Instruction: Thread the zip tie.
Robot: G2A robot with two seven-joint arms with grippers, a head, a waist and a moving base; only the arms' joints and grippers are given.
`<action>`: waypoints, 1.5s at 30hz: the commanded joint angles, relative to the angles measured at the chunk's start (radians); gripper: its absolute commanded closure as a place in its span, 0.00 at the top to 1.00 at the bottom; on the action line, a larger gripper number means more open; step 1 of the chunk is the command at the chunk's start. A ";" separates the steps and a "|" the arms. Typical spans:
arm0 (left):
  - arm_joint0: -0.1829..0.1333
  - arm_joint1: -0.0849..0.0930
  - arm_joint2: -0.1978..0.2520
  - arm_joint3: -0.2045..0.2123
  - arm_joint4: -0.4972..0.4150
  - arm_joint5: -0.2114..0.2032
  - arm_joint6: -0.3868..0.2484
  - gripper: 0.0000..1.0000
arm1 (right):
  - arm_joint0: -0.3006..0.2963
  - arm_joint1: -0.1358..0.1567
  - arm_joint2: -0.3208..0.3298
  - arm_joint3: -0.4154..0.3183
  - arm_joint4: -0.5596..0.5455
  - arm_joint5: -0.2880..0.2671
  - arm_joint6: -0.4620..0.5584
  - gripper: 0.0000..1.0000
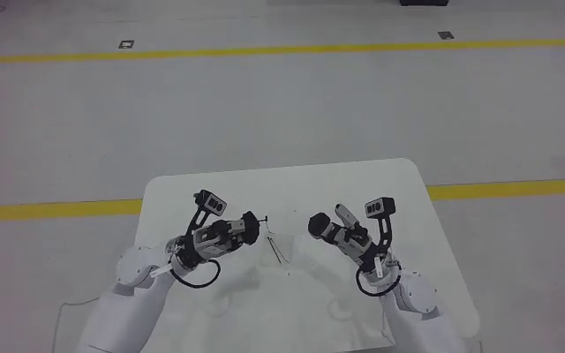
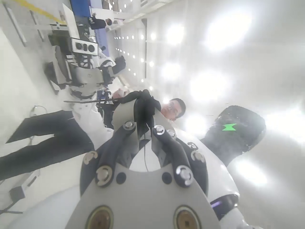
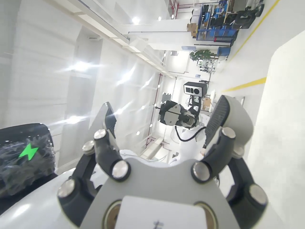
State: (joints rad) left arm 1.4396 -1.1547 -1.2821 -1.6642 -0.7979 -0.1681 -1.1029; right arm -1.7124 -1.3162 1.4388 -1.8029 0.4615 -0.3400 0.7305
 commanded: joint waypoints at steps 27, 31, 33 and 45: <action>0.113 0.014 -0.138 -0.025 0.391 -0.172 0.329 0.00 | -0.050 -0.009 0.110 0.047 -0.220 0.000 -0.175 1.00; 0.140 0.015 -0.162 -0.045 0.434 -0.172 0.358 0.00 | -0.053 -0.013 0.123 0.050 -0.265 0.000 -0.206 1.00; 0.156 0.014 -0.170 -0.055 0.424 -0.172 0.360 0.00 | -0.054 -0.014 0.124 0.050 -0.291 0.000 -0.221 1.00; 0.172 0.015 -0.180 -0.064 0.412 -0.172 0.349 0.00 | -0.055 -0.018 0.113 0.048 -0.283 0.000 -0.222 1.00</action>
State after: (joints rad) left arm 1.6116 -1.1401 -1.4619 -1.7286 -0.3860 -0.3400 -0.7540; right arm -1.7679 -1.3338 1.5513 -1.7551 0.1788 -0.3400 0.5087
